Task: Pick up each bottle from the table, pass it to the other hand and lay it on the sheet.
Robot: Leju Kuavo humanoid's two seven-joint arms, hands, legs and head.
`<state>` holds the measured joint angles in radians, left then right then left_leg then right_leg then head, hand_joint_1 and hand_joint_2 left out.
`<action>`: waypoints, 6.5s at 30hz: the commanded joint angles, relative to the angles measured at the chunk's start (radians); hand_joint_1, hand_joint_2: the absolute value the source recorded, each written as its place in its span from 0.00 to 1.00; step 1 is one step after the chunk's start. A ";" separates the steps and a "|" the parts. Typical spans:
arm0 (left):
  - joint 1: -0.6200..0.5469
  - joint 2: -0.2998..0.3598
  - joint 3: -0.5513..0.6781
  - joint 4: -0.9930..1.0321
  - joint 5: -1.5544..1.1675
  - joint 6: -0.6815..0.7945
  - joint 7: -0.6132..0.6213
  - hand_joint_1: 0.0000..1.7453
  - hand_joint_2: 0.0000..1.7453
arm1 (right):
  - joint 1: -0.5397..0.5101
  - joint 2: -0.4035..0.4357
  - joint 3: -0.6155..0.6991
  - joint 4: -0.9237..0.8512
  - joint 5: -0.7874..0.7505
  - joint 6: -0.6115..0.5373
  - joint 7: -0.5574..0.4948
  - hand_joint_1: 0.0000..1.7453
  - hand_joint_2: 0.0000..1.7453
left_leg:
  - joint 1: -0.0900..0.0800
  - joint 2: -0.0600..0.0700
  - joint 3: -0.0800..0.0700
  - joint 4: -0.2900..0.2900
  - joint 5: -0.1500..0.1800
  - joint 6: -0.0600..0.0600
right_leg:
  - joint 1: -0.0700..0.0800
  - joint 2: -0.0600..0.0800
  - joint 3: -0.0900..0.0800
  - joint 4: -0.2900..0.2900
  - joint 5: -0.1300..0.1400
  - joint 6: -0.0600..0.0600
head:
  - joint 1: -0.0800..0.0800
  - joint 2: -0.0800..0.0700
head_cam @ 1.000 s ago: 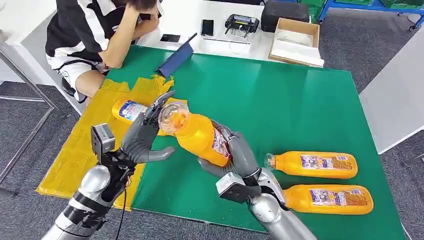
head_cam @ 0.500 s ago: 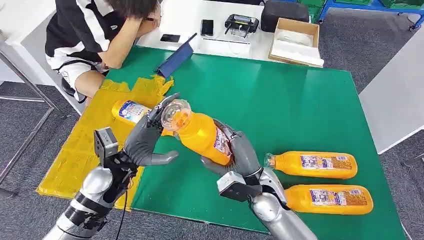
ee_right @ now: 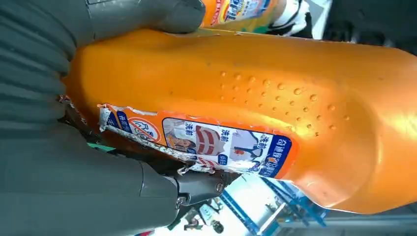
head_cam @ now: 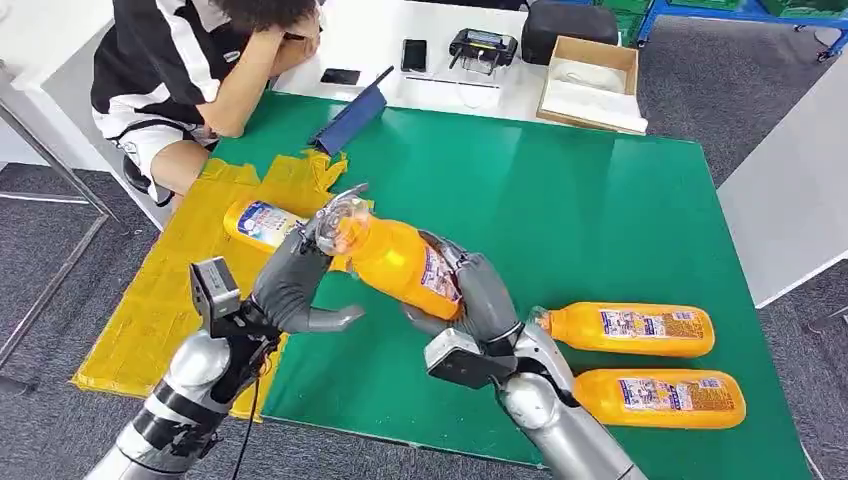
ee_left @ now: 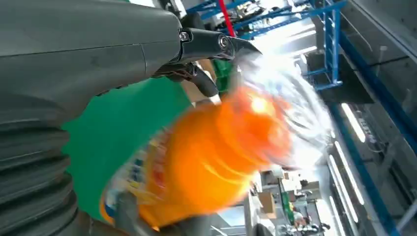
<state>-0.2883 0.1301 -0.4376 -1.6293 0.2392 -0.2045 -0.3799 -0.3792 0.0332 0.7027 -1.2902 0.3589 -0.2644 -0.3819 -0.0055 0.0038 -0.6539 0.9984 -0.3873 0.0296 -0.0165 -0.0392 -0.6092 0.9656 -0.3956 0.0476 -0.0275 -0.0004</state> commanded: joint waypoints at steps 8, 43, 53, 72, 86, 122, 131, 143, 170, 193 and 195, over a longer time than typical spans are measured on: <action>-0.072 -0.032 -0.085 0.069 -0.029 -0.001 0.002 0.00 1.00 | -0.091 0.032 0.042 0.158 0.027 -0.020 0.021 1.00 1.00 | 0.001 -0.001 0.005 0.000 -0.002 -0.002 | 0.000 0.001 0.005 0.000 -0.002 -0.002 | 0.000 0.000; -0.126 -0.090 -0.188 0.172 -0.069 0.144 -0.009 0.00 1.00 | -0.113 0.044 0.071 0.148 -0.069 0.012 -0.010 1.00 1.00 | 0.000 0.000 0.007 0.001 -0.003 -0.002 | 0.000 0.003 0.007 0.000 -0.003 -0.002 | 0.000 0.000; -0.130 -0.090 -0.195 0.179 -0.071 0.152 -0.011 0.00 1.00 | -0.116 0.043 0.073 0.149 -0.071 0.007 -0.013 1.00 1.00 | 0.000 0.000 0.004 0.000 -0.002 -0.001 | 0.000 0.002 0.004 0.000 -0.001 -0.001 | 0.000 0.000; -0.170 -0.139 -0.232 0.275 -0.108 0.207 -0.082 1.00 1.00 | -0.157 0.098 0.077 0.193 -0.074 -0.035 0.012 1.00 1.00 | 0.000 0.000 0.003 0.000 -0.001 -0.001 | 0.000 0.002 0.003 0.001 -0.001 -0.001 | 0.000 0.000; -0.182 -0.132 -0.248 0.289 -0.104 0.199 -0.111 1.00 1.00 | -0.159 0.095 0.079 0.190 -0.081 -0.044 0.012 1.00 1.00 | 0.000 0.001 0.006 0.001 -0.003 -0.002 | 0.000 0.004 0.006 0.001 -0.002 -0.002 | 0.000 0.000; -0.457 0.010 -0.228 0.853 -1.486 0.635 0.267 1.00 1.00 | 0.223 -0.149 -0.348 -0.454 0.238 -0.191 0.085 0.00 1.00 | 0.000 -0.005 0.006 0.001 -0.002 -0.002 | 0.000 -0.001 0.007 0.001 -0.003 -0.003 | 0.000 0.000; -0.484 -0.080 -0.181 1.163 -1.447 0.597 0.292 1.00 1.00 | 0.280 -0.212 -0.401 -0.562 0.368 -0.132 0.151 0.00 1.00 | 0.000 -0.002 0.010 0.001 -0.003 -0.002 | -0.001 0.000 0.011 0.000 -0.004 -0.002 | 0.000 0.000; -0.471 -0.093 -0.096 1.247 -1.402 0.576 0.337 0.08 1.00 | 0.294 -0.216 -0.406 -0.547 0.400 -0.120 0.184 0.00 1.00 | 0.000 0.002 0.005 0.001 -0.002 -0.001 | 0.000 0.002 0.004 0.000 -0.001 -0.002 | 0.000 0.000; -0.106 -0.032 0.160 0.490 -0.992 0.737 -0.012 0.00 1.00 | 0.199 -0.431 -0.407 -0.301 0.329 0.229 0.180 0.00 1.00 | -0.001 0.003 0.006 0.001 -0.003 -0.001 | -0.001 0.005 0.006 -0.001 -0.001 -0.001 | -0.001 0.000; 0.052 -0.016 0.222 0.072 -0.684 0.494 -0.078 0.00 1.00 | 0.433 -0.561 -0.618 -0.332 0.320 0.343 0.263 0.00 1.00 | -0.001 -0.003 0.006 0.000 -0.004 -0.001 | -0.001 0.001 0.008 -0.001 -0.005 0.001 | 0.000 0.000; 0.056 -0.019 0.213 0.078 -0.671 0.479 -0.077 0.00 1.00 | 0.426 -0.557 -0.624 -0.312 0.346 0.339 0.281 0.00 1.00 | -0.001 -0.003 0.008 0.000 -0.005 -0.002 | -0.001 0.001 0.011 -0.001 -0.005 0.000 | 0.000 0.000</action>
<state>-0.2448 0.1152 -0.2075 -1.5229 -0.4513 0.3059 -0.4635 0.0340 -0.5326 0.1354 -1.6762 0.6718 0.0626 -0.1362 -0.0077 0.0010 -0.6547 0.9988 -0.3887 0.0302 -0.0180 -0.0413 -0.6086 0.9653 -0.3971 0.0505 -0.0275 -0.0004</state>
